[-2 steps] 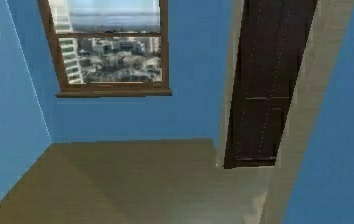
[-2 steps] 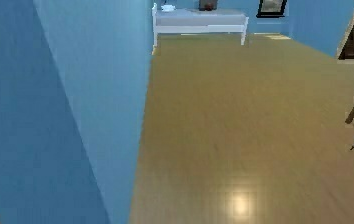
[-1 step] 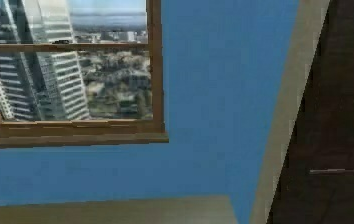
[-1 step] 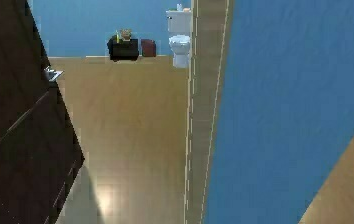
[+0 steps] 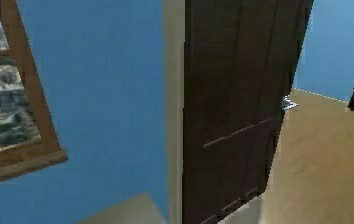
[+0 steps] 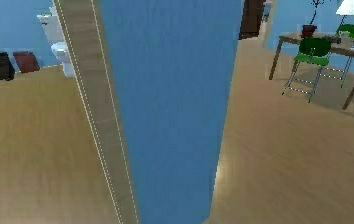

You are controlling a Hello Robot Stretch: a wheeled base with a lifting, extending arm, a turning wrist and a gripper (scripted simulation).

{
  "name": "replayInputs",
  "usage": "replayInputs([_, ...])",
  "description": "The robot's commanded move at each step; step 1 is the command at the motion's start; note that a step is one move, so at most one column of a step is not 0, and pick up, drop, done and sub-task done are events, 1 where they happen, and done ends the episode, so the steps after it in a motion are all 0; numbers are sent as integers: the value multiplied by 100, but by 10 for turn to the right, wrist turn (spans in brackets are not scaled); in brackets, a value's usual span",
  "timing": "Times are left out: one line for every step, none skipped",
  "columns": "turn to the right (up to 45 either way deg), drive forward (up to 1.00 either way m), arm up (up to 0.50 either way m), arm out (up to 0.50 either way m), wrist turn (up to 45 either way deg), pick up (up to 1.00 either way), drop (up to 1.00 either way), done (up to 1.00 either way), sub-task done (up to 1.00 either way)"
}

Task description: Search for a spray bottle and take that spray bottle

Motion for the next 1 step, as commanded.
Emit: replayInputs([0, 50, 0, 0, 0, 0, 0, 0, 0])
